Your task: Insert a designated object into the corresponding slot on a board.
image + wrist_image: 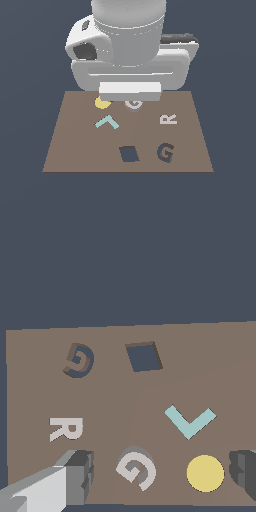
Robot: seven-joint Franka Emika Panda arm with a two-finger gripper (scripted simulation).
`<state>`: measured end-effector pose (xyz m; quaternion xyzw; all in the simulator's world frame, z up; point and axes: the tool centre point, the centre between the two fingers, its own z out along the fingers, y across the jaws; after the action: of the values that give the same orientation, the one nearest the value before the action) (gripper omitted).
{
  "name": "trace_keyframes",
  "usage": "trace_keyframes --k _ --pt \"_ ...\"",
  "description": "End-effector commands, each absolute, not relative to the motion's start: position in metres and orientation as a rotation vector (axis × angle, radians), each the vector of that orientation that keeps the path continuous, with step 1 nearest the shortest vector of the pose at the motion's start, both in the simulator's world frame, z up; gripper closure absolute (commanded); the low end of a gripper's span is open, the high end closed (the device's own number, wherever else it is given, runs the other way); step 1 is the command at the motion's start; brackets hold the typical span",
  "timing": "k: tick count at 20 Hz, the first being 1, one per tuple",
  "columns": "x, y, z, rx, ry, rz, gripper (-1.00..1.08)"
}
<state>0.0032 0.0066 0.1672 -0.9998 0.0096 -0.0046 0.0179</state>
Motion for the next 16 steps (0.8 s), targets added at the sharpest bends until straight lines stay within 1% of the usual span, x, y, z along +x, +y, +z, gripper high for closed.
trace_keyframes --k 1,9,16 --pt "0.003 0.007 0.167 -3.106 0.030 -0.014 -0.92" --pt "-0.001 0.010 0.161 -3.107 -0.051 -0.014 -0.92" --pt "-0.011 0.016 0.145 -3.101 -0.255 -0.012 -0.92"
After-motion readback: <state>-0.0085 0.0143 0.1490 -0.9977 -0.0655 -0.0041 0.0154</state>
